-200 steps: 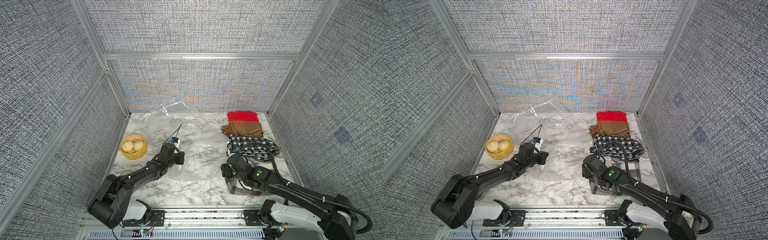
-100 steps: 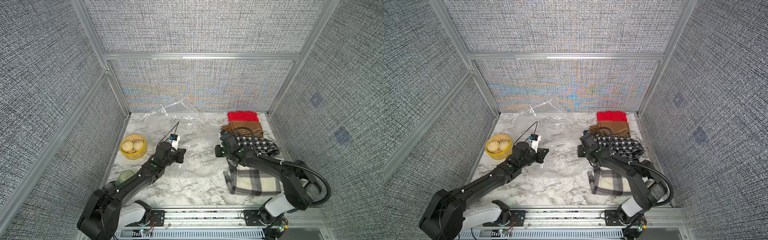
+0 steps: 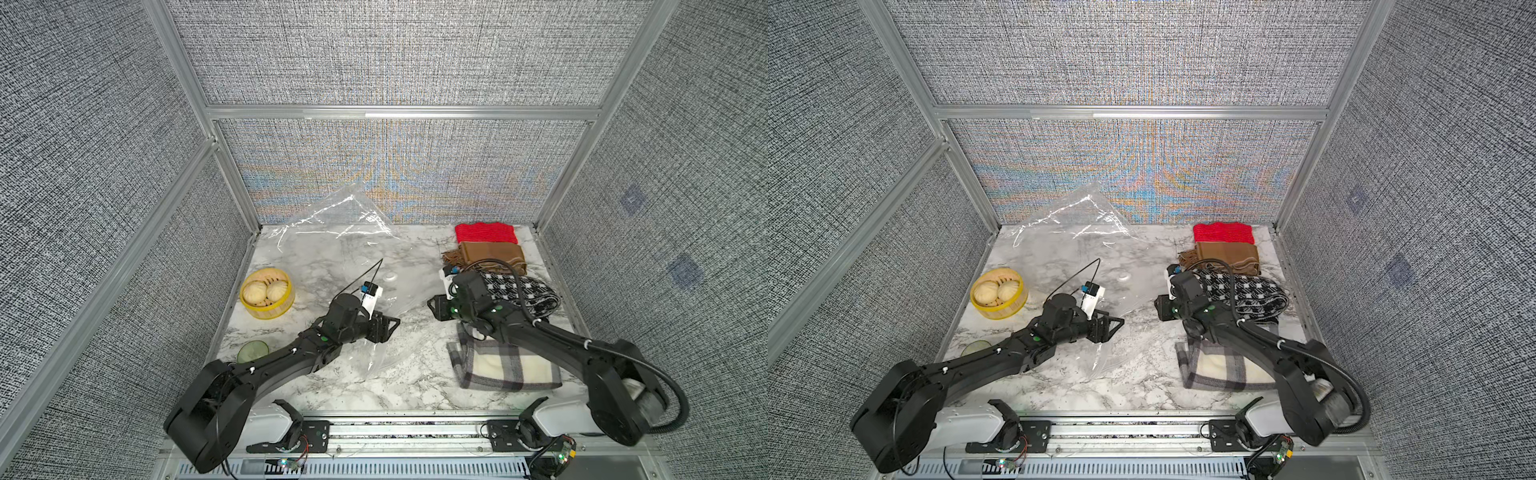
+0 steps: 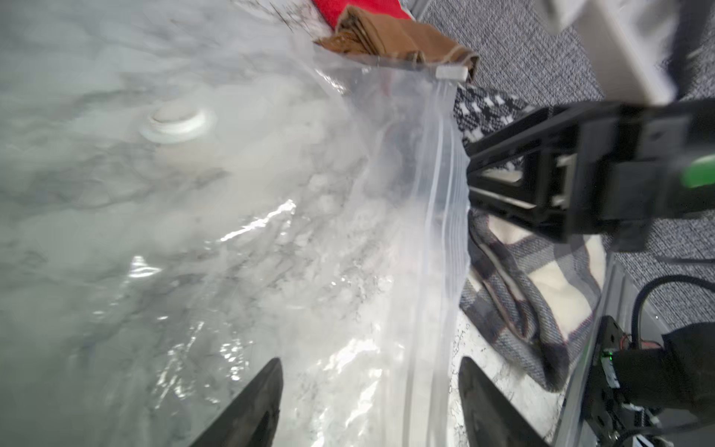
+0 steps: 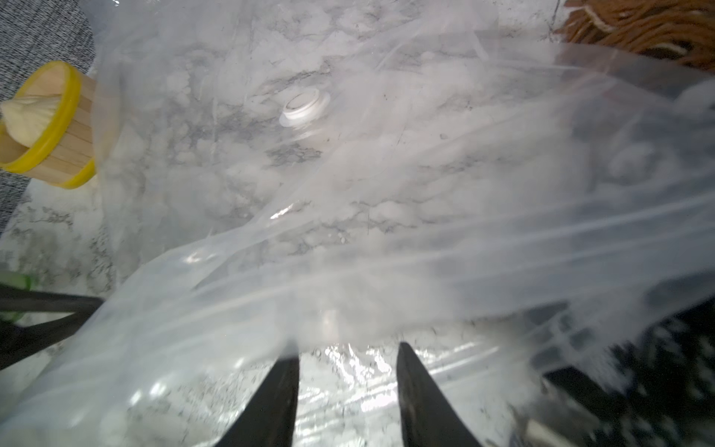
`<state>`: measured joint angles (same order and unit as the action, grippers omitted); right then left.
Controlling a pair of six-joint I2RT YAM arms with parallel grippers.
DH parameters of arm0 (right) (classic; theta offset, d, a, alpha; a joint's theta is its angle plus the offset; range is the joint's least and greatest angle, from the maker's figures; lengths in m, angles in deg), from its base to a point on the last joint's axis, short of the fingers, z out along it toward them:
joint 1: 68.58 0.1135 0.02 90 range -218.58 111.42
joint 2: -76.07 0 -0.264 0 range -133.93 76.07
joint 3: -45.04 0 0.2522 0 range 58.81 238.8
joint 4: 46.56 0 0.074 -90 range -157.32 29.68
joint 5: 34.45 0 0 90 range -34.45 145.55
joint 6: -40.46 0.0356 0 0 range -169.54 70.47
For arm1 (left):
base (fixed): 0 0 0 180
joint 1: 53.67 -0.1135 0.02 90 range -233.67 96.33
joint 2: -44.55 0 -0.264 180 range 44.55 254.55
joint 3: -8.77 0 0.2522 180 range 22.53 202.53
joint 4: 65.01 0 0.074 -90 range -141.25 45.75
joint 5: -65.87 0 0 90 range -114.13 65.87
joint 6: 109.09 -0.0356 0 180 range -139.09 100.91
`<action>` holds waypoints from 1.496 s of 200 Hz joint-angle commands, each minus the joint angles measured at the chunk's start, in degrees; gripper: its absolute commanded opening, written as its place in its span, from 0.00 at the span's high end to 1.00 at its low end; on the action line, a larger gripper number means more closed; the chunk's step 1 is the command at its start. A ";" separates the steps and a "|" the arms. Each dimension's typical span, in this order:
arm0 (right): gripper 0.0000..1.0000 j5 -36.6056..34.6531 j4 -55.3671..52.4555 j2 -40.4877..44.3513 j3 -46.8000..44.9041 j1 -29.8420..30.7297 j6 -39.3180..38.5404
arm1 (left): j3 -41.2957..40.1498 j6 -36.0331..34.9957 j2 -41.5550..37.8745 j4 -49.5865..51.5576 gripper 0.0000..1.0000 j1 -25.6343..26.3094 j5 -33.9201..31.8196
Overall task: Take the scarf out of the vacuum bag
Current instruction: Adjust the vacuum bag at the center of the board.
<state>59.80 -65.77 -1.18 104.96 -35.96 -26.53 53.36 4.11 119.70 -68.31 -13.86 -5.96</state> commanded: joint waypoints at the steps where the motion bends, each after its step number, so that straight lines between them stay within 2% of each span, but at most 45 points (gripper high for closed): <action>1: 0.57 4.25 -5.80 5.15 -1.05 0.66 2.67 | -0.46 0.03 3.50 -5.96 0.32 1.77 1.14; 21: 0.57 7.30 -4.69 10.12 -3.09 1.44 4.98 | -0.97 0.08 6.67 -6.63 0.33 2.83 0.17; 36: 0.57 7.27 -0.68 10.25 -3.68 2.33 5.55 | -1.38 0.24 9.11 -8.09 0.35 3.78 0.19; 67: 0.57 9.40 -0.33 -1.36 5.73 2.45 3.04 | -1.84 1.61 15.47 -12.95 0.34 6.68 2.06; 93: 0.58 6.68 -3.87 -12.87 14.15 2.24 2.24 | -2.29 2.99 20.40 -16.81 0.33 7.38 2.21; 105: 0.59 4.92 -3.97 -16.40 14.01 1.03 3.73 | -2.84 2.66 19.72 -15.55 0.31 7.38 -0.57; 118: 0.60 6.19 -0.28 -18.22 11.32 -1.18 5.52 | -3.62 2.24 18.15 -14.33 0.26 7.38 -3.99; 140: 0.61 7.21 4.62 -19.88 5.63 -3.76 6.23 | -3.10 1.28 16.62 -11.66 0.21 7.38 -5.55; 177: 0.62 2.90 2.95 -22.08 5.95 -5.05 4.51 | -3.00 1.41 12.98 -11.03 0.18 7.40 -5.49; 212: 0.65 -2.58 1.61 -23.46 5.54 -6.25 5.08 | -1.47 0.58 5.59 -6.25 0.18 7.64 -10.14; 227: 0.66 0.10 4.34 -24.70 5.50 -6.17 4.31 | -0.10 -0.06 4.48 -4.83 0.18 7.67 -12.44; 237: 0.67 3.58 5.68 -26.64 7.05 -5.52 3.25 | 1.42 -0.61 5.71 -4.57 0.20 7.65 -11.78; 255: 0.68 4.33 4.48 -31.26 13.02 -3.72 2.89 | 2.74 -0.76 8.59 -6.11 0.25 7.68 -11.55; 283: 0.70 9.22 3.20 -39.47 22.33 -3.16 2.97 | 3.75 -1.43 11.82 -7.11 0.26 7.65 -13.98; 299: 0.71 9.90 2.23 -40.71 24.62 -2.91 2.98 | 5.74 -2.22 15.33 -6.15 0.27 7.65 -15.39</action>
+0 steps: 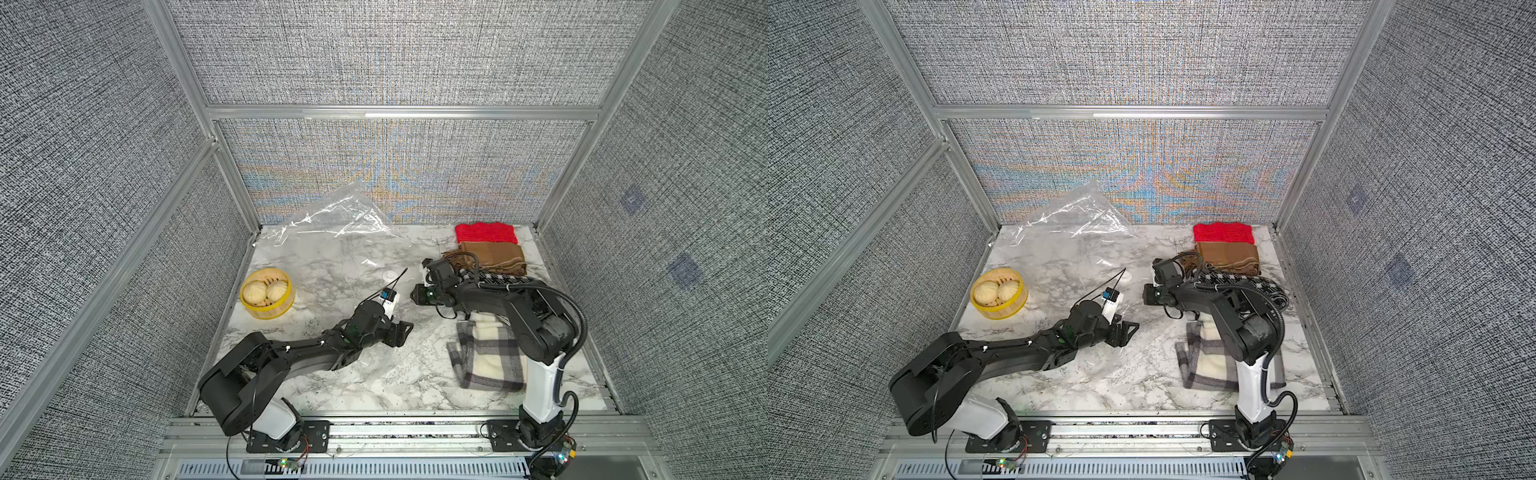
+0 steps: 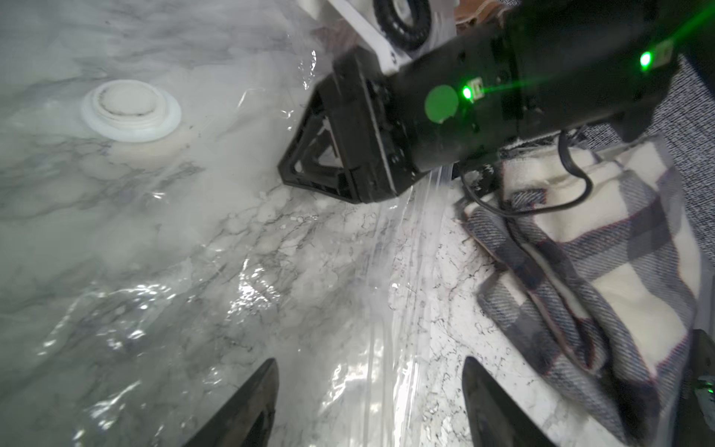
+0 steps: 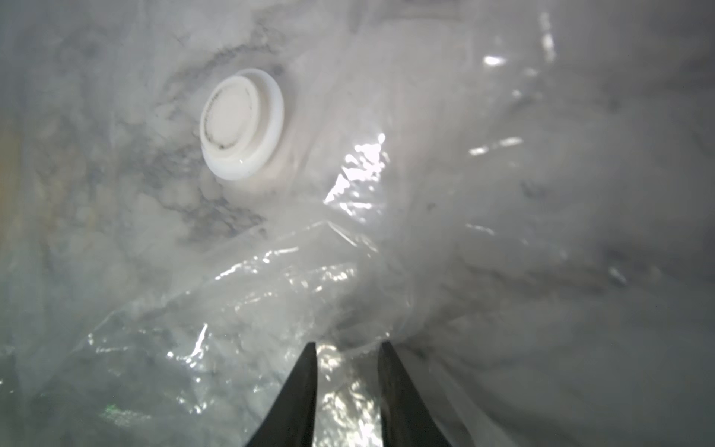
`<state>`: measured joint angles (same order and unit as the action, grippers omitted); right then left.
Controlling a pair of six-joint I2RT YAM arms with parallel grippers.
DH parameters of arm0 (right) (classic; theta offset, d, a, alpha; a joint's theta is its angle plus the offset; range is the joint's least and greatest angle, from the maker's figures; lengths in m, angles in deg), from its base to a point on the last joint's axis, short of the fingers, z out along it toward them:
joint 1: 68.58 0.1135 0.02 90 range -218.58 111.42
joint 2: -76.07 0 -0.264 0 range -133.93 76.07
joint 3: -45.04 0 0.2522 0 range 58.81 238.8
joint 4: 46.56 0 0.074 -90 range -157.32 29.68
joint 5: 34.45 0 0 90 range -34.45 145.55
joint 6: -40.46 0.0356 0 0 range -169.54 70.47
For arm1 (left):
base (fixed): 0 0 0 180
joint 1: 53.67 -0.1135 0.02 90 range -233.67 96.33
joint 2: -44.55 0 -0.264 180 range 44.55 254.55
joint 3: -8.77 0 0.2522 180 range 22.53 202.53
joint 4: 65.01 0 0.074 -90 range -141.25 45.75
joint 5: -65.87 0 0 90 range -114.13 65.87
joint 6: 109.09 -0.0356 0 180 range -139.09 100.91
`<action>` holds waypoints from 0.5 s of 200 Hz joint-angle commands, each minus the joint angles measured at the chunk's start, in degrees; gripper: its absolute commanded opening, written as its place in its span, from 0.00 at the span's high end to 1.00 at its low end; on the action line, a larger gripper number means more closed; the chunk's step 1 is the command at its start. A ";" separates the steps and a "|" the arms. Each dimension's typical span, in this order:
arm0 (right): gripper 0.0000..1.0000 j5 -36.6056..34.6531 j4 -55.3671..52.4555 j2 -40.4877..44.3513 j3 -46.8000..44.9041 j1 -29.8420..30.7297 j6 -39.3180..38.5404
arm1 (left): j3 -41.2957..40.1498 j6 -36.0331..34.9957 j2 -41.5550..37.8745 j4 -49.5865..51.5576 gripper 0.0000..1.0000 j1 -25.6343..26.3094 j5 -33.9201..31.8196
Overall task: Take the scarf out of the vacuum bag
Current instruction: Adjust the vacuum bag at the center of the board.
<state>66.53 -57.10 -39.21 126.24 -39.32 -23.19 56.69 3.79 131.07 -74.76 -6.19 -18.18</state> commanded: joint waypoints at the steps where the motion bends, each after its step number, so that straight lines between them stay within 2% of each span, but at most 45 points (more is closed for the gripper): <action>1: 0.71 3.26 -6.37 -2.63 3.32 0.45 -0.35 | 2.59 -1.92 4.34 0.39 0.27 -0.02 -3.29; 16: 0.71 3.38 -5.20 -0.26 2.07 -0.02 -0.10 | 5.06 -0.73 8.24 1.43 0.27 -0.08 -4.10; 36: 0.69 1.63 -6.90 4.17 0.73 -0.99 -1.13 | 7.27 0.07 12.77 -0.16 0.32 0.14 1.62; 69: 0.65 -1.18 -9.78 9.33 -0.64 -4.23 -2.94 | 5.14 1.36 16.58 -7.45 0.33 1.35 4.41; 100: 0.64 -2.72 -11.80 7.28 1.04 -6.12 -3.41 | 4.14 1.61 19.38 -7.87 0.34 2.53 2.66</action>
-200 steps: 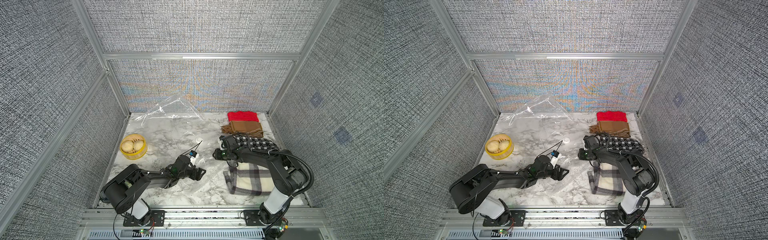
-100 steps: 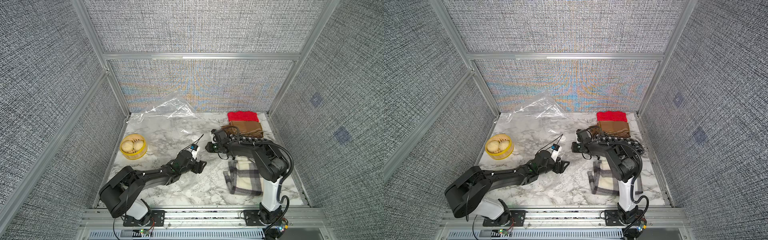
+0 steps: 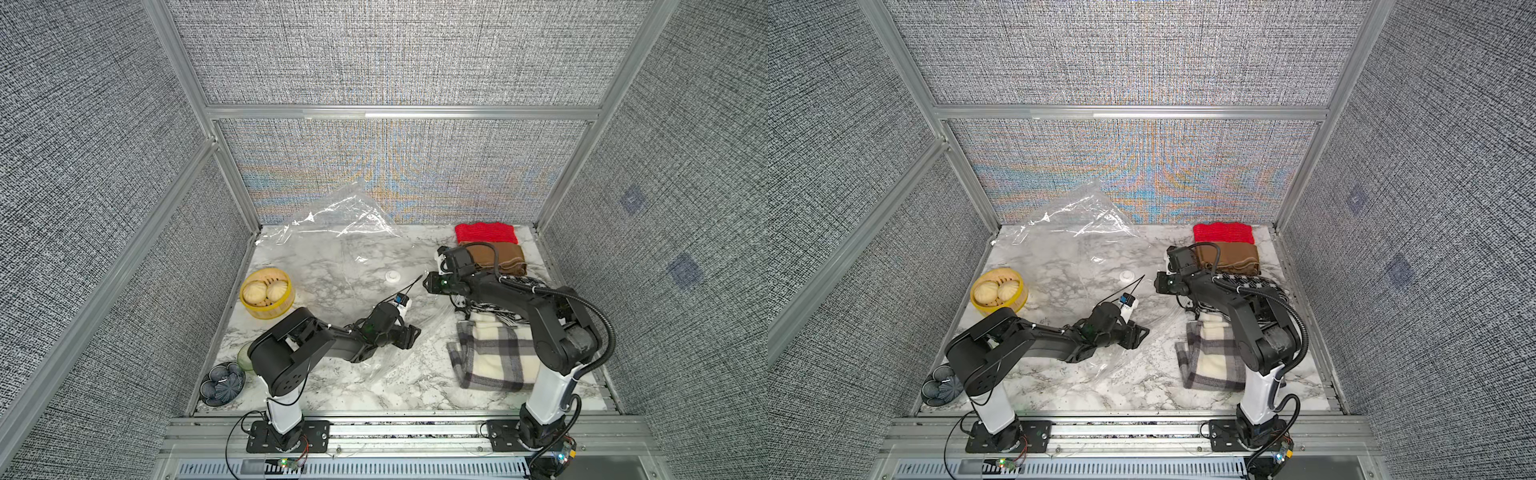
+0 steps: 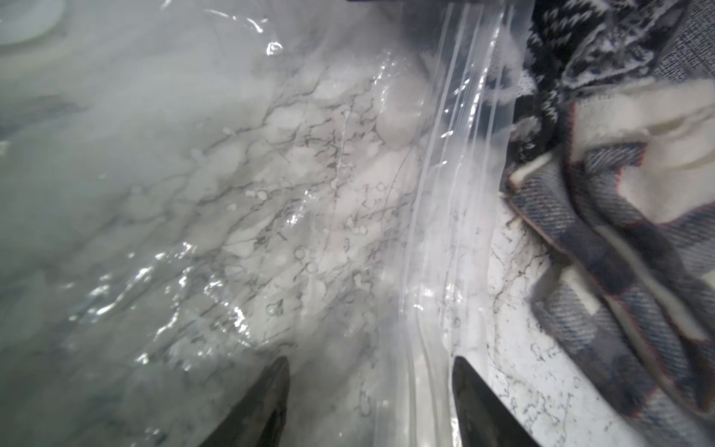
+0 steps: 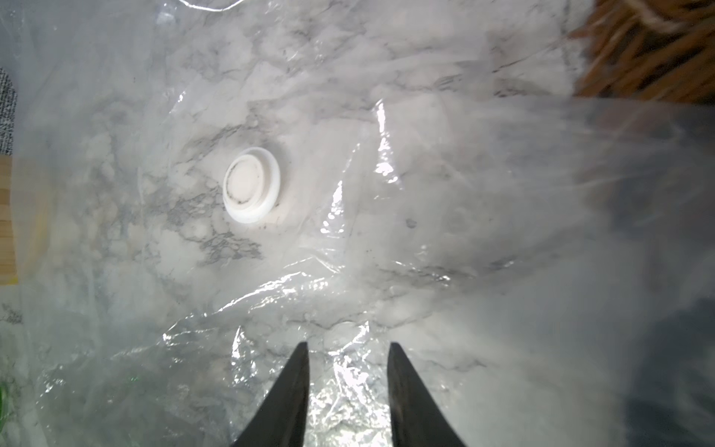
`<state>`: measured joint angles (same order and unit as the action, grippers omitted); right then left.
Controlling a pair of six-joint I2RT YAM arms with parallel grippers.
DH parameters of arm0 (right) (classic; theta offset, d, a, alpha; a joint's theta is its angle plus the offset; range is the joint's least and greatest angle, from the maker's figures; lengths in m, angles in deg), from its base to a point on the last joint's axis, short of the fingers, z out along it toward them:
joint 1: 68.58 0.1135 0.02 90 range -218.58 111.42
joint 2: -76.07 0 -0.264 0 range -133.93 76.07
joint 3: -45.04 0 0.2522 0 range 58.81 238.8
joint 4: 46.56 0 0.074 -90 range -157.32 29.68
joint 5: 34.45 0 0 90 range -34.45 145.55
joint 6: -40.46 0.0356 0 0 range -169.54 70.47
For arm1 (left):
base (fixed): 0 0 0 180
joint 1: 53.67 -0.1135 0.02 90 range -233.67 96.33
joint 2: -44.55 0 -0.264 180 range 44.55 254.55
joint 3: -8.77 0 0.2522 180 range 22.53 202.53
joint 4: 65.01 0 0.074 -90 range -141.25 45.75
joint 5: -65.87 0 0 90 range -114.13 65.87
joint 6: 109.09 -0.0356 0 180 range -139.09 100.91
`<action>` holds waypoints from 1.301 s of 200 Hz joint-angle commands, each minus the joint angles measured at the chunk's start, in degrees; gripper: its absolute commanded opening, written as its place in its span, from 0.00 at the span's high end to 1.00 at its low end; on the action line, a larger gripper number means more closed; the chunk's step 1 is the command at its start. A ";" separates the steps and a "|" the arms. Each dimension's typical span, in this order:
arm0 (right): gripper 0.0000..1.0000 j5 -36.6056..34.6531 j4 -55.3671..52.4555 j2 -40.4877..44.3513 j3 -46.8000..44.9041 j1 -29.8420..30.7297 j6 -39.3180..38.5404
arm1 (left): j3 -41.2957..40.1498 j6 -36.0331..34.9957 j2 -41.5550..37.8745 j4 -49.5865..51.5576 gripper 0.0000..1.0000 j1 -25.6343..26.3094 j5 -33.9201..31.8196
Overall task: Take the scarf out of the vacuum bag
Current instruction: Adjust the vacuum bag at the center of the board, then reset both arms
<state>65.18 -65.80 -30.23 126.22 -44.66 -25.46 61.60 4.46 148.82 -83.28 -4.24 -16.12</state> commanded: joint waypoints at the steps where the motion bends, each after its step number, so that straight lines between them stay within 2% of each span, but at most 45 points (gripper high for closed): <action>1: 0.64 -1.24 -3.07 -1.80 1.06 -0.80 -1.18 | -0.85 0.91 1.64 0.66 0.34 0.58 0.56; 18: 0.64 -0.14 -1.89 -4.63 1.52 -0.72 -0.64 | -2.00 0.12 -0.15 2.76 0.32 1.23 -3.21; 50: 0.64 0.68 -1.19 -8.58 3.28 -0.85 -0.21 | -2.91 -2.67 -5.25 8.81 0.22 3.49 -13.56; 81: 0.64 -0.41 -1.79 -9.40 4.38 -1.36 -0.35 | -4.65 -4.97 -10.22 7.57 0.19 5.30 -16.09; 99: 0.64 -0.93 -2.52 -9.85 4.85 -2.12 -0.52 | -4.53 -5.79 -14.00 9.88 0.21 5.64 -16.96; 125: 0.64 -0.29 -2.71 -6.95 4.24 -2.38 -1.24 | -5.73 -6.43 -18.33 10.19 0.34 6.02 -16.71; 135: 0.64 0.56 -2.54 -4.75 3.83 -2.29 -1.65 | -6.09 -7.01 -20.89 11.31 0.35 6.25 -18.03; 153: 0.51 -0.71 -2.36 0.21 2.98 -1.81 -1.79 | -6.63 -8.73 -26.98 13.75 0.33 6.29 -21.25; 168: 0.40 -1.38 -1.69 4.60 1.89 -1.38 -2.56 | -6.64 -9.70 -32.99 16.31 0.14 6.29 -24.83; 180: 0.33 -1.83 -1.43 9.02 0.74 -1.32 -2.89 | -6.88 -11.14 -37.31 16.89 0.03 6.34 -30.15; 183: 0.09 -1.94 -1.34 10.12 0.42 -1.33 -2.89 | -7.02 -11.62 -38.25 16.67 0.02 6.30 -31.48; 186: 0.02 -2.05 -1.25 11.20 0.11 -1.32 -2.94 | -7.14 -12.25 -39.11 16.39 0.00 6.29 -33.20; 208: 0.01 -4.45 0.05 18.53 -1.39 -2.04 -3.79 | -4.75 -17.33 -44.96 20.36 0.00 6.08 -43.24; 227: 0.01 -0.03 3.71 22.44 -2.41 -6.32 -5.87 | -4.35 -25.41 -45.91 15.06 0.01 4.10 -53.57; 244: 0.01 3.60 5.21 24.56 -3.36 -11.99 -4.78 | -4.99 -32.27 -45.68 10.15 0.01 -0.33 -57.33; 260: 0.01 5.60 6.85 25.48 -6.12 -18.24 -4.49 | -4.38 -32.65 -45.25 13.09 0.01 -7.65 -55.63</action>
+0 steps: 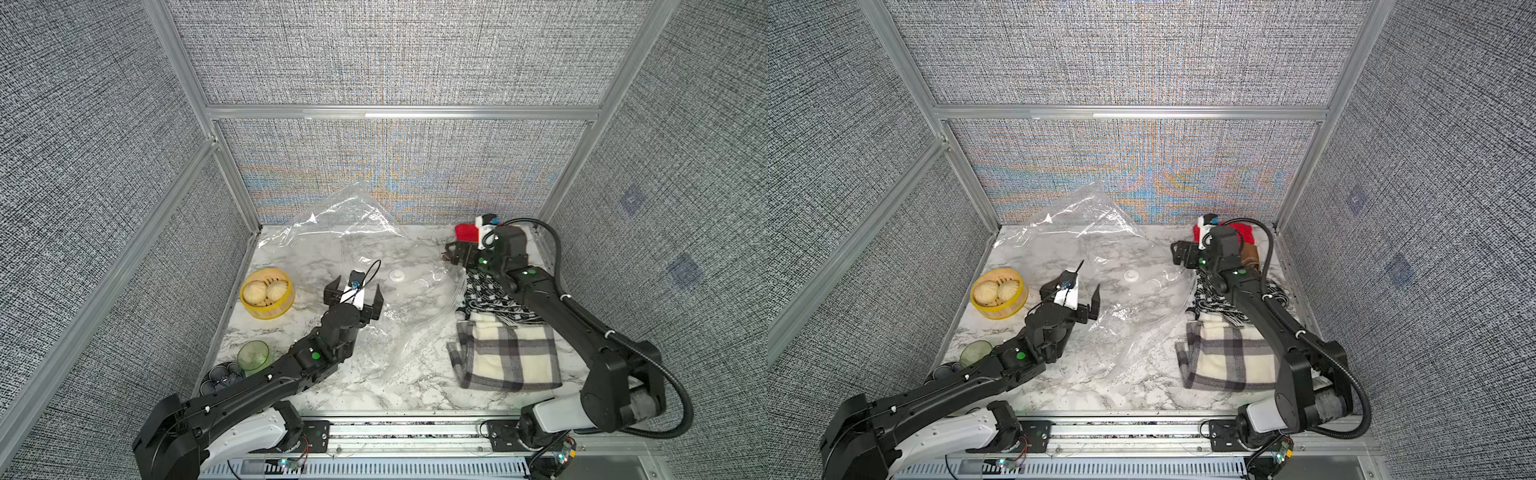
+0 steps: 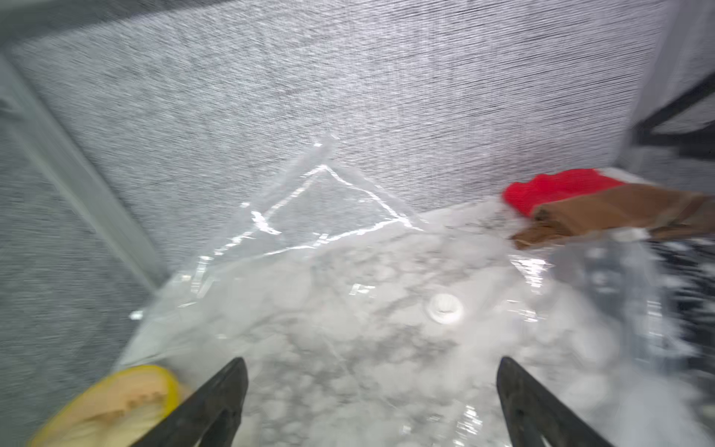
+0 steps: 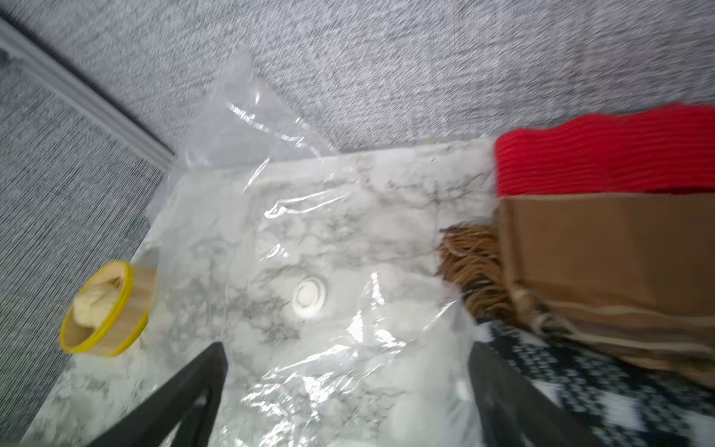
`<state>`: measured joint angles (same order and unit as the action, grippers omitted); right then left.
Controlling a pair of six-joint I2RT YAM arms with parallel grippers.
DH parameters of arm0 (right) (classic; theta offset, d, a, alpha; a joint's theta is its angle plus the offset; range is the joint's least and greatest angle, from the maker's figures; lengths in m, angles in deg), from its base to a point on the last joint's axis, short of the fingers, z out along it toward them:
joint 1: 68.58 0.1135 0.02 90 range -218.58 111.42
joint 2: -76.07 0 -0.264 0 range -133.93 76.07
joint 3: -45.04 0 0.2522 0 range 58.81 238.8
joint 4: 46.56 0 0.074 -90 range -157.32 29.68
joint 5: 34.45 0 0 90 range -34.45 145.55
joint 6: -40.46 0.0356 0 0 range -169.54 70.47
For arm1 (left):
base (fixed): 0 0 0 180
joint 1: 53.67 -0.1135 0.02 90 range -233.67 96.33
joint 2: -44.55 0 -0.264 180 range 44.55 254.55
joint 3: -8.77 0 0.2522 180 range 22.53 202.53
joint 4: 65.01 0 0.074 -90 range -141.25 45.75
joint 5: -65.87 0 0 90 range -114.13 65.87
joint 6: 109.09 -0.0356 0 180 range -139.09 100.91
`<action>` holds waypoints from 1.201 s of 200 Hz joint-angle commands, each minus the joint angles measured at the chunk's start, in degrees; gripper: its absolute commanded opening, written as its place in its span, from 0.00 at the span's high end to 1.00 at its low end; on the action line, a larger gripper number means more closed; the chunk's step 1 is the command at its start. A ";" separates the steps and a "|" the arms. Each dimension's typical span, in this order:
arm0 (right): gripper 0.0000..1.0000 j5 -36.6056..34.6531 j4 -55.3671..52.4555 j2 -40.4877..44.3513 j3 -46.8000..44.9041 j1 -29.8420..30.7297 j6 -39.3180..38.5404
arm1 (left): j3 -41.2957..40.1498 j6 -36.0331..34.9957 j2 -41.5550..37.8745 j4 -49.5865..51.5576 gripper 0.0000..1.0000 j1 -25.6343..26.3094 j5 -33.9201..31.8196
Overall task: Take the scarf out of the vacuum bag
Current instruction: Reset both arms
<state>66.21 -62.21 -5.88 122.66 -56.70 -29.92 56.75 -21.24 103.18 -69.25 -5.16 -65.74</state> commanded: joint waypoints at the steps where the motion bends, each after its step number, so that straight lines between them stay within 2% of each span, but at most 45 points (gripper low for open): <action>1: 0.01 4.60 3.45 1.20 -2.75 -6.58 0.02 | 0.49 -6.83 0.45 -0.83 0.01 -7.19 -5.85; 12: 0.01 4.49 4.30 2.27 -5.77 -10.31 -1.01 | 0.00 -5.88 0.60 -0.01 0.01 -11.38 -5.20; 26: 0.02 3.44 7.79 4.55 -12.38 -13.22 -5.06 | -4.61 -9.19 0.26 -8.55 0.01 -14.57 -4.59; 45: 0.02 -1.07 18.22 8.56 -23.01 -13.60 -14.93 | -13.15 -13.84 1.58 -24.71 0.01 -18.47 0.04; 63: 0.01 -7.20 26.90 9.50 -30.56 -13.71 -18.97 | -14.87 -11.41 5.60 -28.31 0.01 -22.11 5.24; 74: 0.01 -9.72 27.33 8.68 -32.32 -13.65 -21.23 | -14.37 -9.69 9.68 -28.55 0.01 -23.57 5.35; 87: 0.01 -12.39 29.02 6.32 -32.64 -13.66 -21.32 | -15.11 -10.25 15.95 -33.46 0.01 -24.07 2.99; 97: 0.01 -10.87 23.67 7.60 -31.32 -13.66 -21.51 | -17.22 -11.20 21.00 -40.70 0.01 -24.12 2.82; 120: 0.01 -11.11 29.19 10.24 -36.17 -13.64 -20.27 | -20.04 -12.93 35.02 -62.49 0.01 -25.94 4.45; 130: 0.01 -10.42 29.69 11.44 -38.18 -13.82 -19.85 | -19.18 -11.82 33.34 -58.90 0.01 -26.07 3.15; 147: 0.01 -10.59 35.47 10.18 -41.40 -13.81 -18.34 | -18.59 -9.20 30.60 -52.51 0.01 -28.08 6.97; 173: 0.01 -11.26 49.21 3.55 -45.73 -13.90 -16.20 | -18.13 -7.66 30.56 -51.62 0.01 -29.66 8.22; 195: 0.01 -12.65 58.08 -2.14 -47.24 -13.68 -15.88 | -17.89 -5.57 29.19 -48.16 0.01 -31.92 12.96; 216: 0.01 -9.89 51.92 -4.72 -43.07 -13.04 -17.81 | -17.18 -3.02 28.25 -44.43 0.01 -34.75 18.44; 230: 0.01 -14.15 50.78 -5.63 -41.88 -10.41 -19.72 | -14.25 0.77 29.27 -37.57 0.01 -39.11 25.29; 240: 0.01 -15.36 50.72 -5.79 -41.65 -9.84 -19.85 | -12.23 1.26 31.05 -36.05 0.01 -40.23 26.06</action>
<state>54.21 -13.03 -10.97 80.15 -68.18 -47.54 40.97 -24.89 132.23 -113.01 -42.21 -48.06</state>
